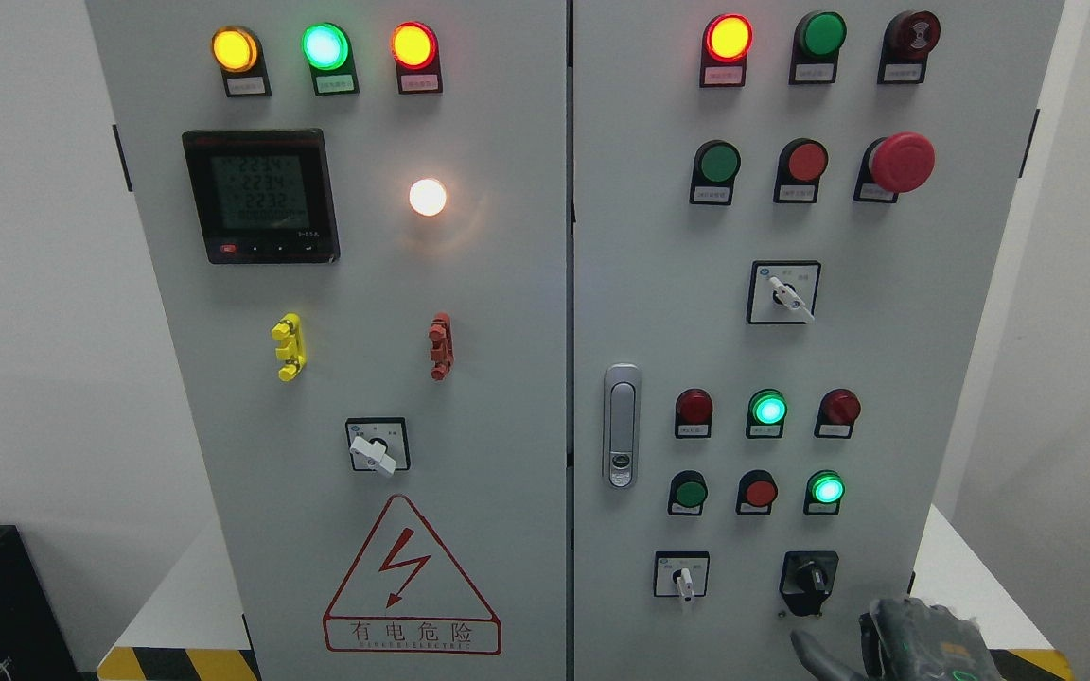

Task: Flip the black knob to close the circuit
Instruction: 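Reach the right hand up toward the black rotary knob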

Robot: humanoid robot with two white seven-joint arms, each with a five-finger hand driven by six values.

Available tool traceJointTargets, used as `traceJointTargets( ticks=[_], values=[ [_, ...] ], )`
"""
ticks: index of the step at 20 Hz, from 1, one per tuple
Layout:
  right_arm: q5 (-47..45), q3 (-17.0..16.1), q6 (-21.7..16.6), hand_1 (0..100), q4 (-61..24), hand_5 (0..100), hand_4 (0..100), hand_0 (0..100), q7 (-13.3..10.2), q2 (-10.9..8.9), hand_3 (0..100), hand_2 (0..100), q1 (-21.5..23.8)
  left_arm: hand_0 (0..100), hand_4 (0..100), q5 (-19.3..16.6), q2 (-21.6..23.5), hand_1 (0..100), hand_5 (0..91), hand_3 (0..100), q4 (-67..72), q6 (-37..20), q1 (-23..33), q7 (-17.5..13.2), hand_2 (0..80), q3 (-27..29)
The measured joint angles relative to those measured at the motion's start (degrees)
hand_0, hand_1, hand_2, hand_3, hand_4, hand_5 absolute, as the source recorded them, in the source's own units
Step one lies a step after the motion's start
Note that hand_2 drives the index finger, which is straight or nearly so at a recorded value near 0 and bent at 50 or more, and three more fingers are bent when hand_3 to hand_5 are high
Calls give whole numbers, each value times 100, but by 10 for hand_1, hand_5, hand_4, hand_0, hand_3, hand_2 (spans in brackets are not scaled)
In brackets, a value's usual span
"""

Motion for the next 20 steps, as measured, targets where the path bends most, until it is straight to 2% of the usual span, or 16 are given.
traceJointTargets(
  ticks=[8, 20],
  values=[
    [120, 47, 50, 29, 200, 886, 882, 0, 26, 5, 1000, 900, -275, 120, 0, 0, 0, 556, 0, 0, 0, -12, 0, 0, 0, 0],
    [321, 109, 150, 56, 374, 890, 889, 0, 29, 8, 1000, 902, -389, 120, 0, 0, 0, 556, 0, 0, 0, -3, 0, 0, 0, 0]
  ],
)
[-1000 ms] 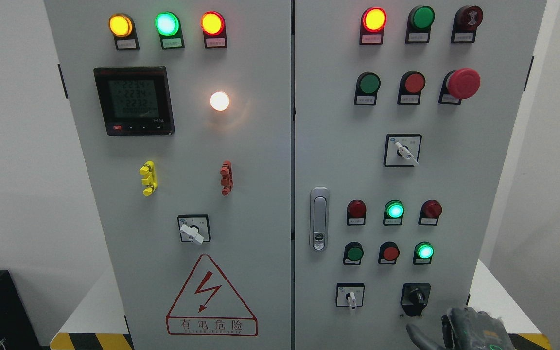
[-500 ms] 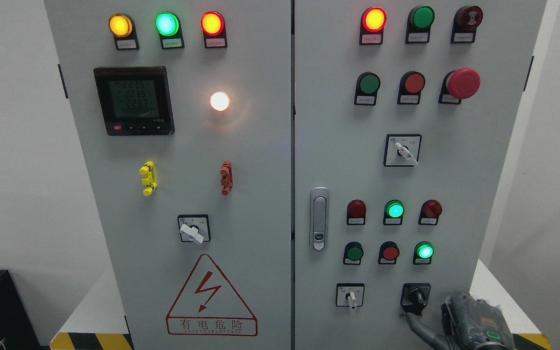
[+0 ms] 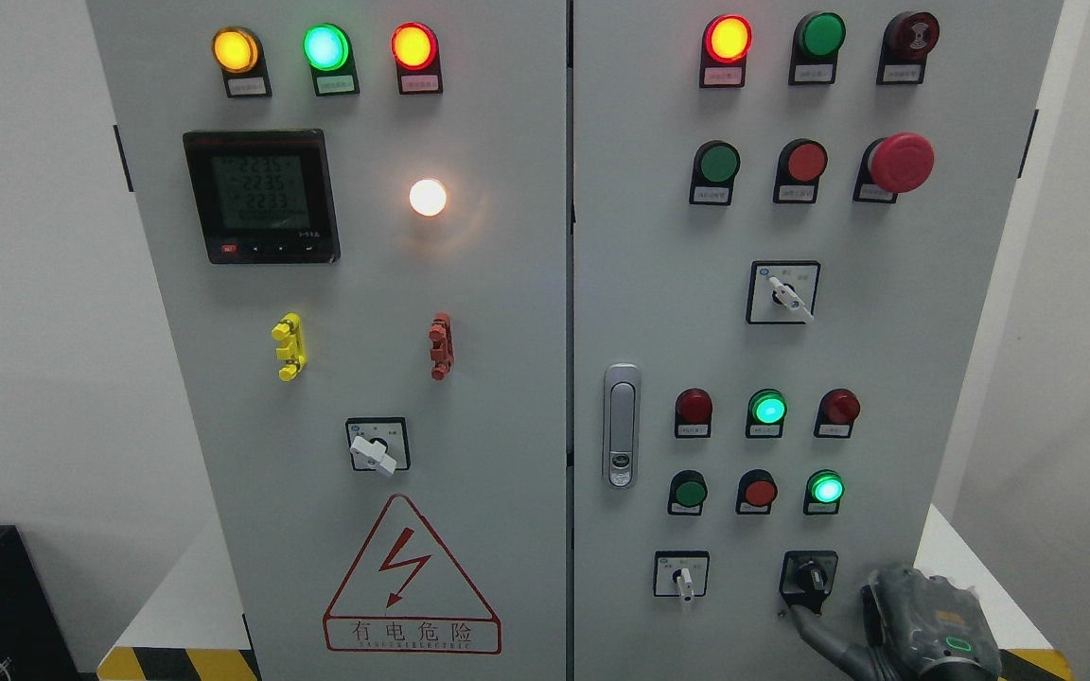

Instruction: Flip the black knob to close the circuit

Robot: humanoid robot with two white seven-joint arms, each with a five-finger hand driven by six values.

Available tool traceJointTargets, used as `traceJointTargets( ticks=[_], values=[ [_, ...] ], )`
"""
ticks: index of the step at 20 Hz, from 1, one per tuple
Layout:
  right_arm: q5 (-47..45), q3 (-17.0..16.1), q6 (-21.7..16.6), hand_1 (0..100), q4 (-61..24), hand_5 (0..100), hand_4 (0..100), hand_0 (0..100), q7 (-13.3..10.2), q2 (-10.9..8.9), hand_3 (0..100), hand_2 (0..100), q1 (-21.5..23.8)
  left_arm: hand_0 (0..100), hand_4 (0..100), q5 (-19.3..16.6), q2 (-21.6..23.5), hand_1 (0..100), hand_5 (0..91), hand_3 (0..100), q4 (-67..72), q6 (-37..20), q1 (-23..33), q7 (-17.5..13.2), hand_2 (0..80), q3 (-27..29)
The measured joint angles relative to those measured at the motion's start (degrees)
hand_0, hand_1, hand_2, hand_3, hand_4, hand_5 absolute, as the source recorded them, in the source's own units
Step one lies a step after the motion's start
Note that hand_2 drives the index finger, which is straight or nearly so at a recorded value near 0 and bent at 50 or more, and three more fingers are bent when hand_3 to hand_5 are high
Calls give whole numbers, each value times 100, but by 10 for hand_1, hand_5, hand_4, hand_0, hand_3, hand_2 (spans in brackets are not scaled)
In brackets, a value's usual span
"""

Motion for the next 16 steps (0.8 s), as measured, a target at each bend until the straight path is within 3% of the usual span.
traceJointTargets(
  ticks=[16],
  values=[
    [-44, 100, 202, 50, 54, 902, 898, 0, 52, 7, 1000, 902, -85, 120, 0, 0, 0, 556, 0, 0, 0, 7, 0, 0, 0, 0]
  ],
)
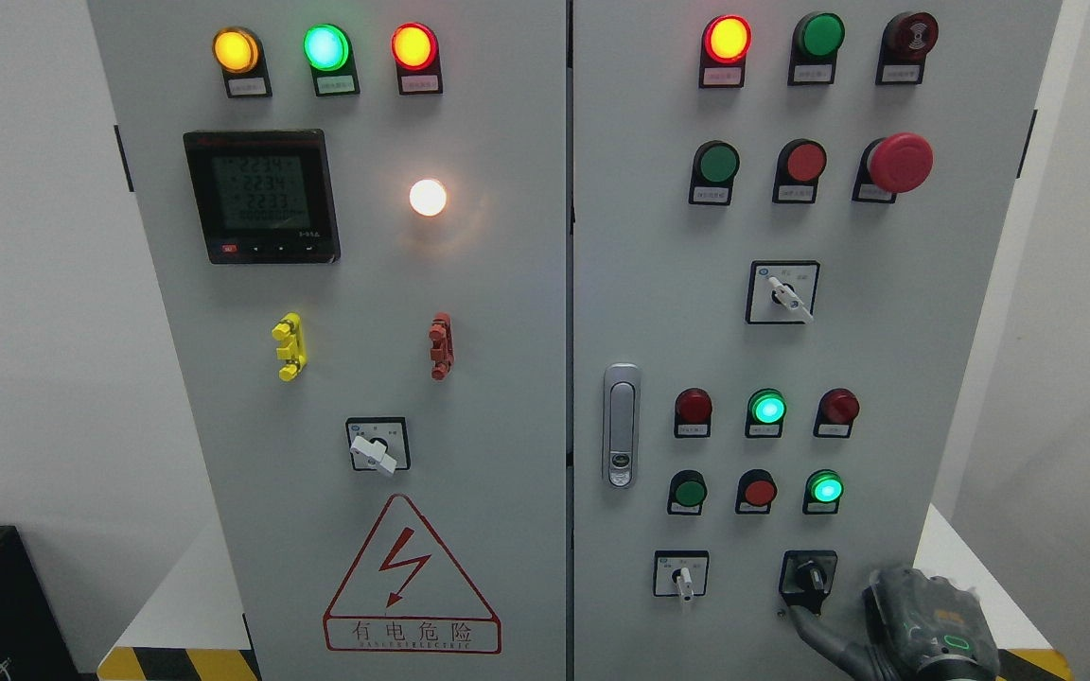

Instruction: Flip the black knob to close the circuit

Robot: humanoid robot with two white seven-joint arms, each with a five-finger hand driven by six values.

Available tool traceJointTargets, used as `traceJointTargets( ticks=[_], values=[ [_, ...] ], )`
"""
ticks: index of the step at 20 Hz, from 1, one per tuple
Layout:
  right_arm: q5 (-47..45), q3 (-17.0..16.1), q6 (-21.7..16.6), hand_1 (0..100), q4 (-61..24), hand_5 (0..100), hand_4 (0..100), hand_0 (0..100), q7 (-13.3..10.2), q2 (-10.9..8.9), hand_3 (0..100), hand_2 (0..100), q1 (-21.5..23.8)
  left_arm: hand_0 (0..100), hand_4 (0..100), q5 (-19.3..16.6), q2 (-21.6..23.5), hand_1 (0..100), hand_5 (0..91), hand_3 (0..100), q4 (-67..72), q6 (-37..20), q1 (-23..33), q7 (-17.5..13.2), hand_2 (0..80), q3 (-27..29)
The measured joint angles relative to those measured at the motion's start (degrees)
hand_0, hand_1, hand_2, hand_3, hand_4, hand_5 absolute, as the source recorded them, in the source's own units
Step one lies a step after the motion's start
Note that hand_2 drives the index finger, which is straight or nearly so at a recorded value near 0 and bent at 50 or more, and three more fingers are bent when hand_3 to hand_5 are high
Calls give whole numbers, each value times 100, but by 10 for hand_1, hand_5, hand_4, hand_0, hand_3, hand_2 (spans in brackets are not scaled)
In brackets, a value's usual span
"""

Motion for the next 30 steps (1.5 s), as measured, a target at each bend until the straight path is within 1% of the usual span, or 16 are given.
traceJointTargets(
  ticks=[16, 30],
  values=[
    [-32, 40, -31, 45, 35, 903, 901, 0, 28, -11, 1000, 901, -78, 120, 0, 0, 0, 556, 0, 0, 0, 1, 0, 0, 0, 0],
    [-34, 18, -32, 49, 58, 905, 902, 0, -4, -57, 1000, 899, -83, 120, 0, 0, 0, 556, 0, 0, 0, 0, 0, 0, 0, 0]
  ],
)
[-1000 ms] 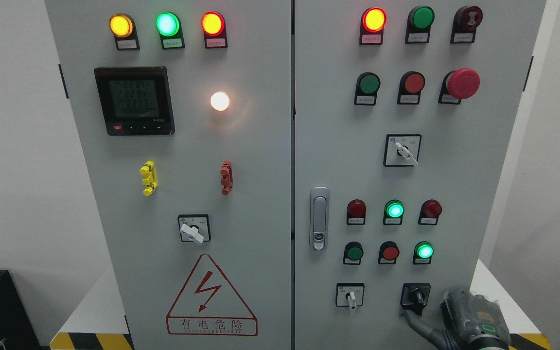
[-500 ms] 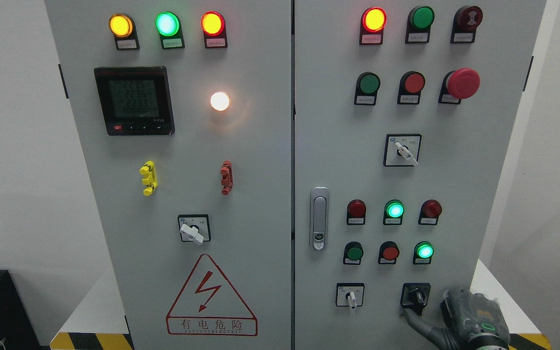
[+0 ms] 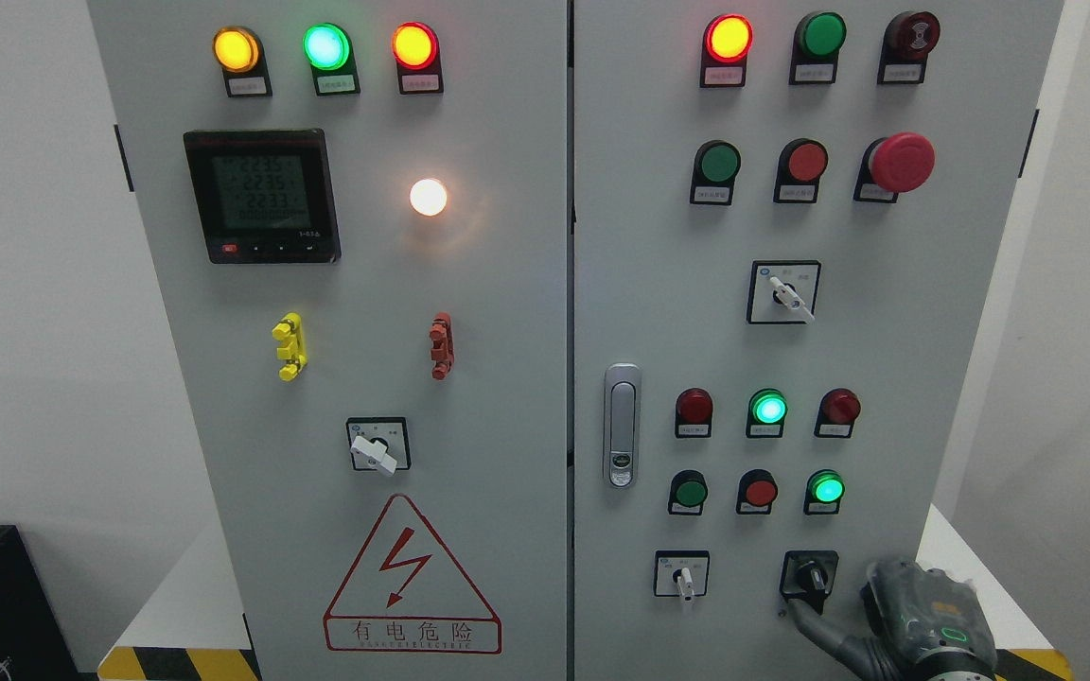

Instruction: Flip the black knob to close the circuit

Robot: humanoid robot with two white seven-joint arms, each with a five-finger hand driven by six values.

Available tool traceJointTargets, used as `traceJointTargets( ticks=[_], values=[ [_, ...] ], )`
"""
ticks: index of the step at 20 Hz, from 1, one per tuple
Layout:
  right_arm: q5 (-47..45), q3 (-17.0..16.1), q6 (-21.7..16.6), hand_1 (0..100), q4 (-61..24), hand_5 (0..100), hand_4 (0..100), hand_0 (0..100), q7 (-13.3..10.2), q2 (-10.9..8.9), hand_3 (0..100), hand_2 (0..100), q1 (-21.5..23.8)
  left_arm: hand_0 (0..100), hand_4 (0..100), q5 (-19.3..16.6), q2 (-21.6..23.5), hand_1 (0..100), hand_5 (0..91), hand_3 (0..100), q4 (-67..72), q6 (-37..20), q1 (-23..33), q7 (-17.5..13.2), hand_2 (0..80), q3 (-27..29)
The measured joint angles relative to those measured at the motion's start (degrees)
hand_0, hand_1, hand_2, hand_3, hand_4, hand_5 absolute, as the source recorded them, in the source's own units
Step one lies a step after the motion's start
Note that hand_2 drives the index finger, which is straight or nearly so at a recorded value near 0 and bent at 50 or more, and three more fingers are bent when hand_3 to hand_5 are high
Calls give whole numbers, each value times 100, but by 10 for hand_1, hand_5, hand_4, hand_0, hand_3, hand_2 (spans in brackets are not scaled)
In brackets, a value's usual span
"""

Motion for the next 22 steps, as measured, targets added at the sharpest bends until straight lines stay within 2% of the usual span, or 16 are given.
traceJointTargets(
  ticks=[22],
  values=[
    [-2, -130, 5, 56, 16, 907, 903, 0, -10, -35, 1000, 900, 9, 120, 0, 0, 0, 556, 0, 0, 0, 1, 0, 0, 0, 0]
  ],
)
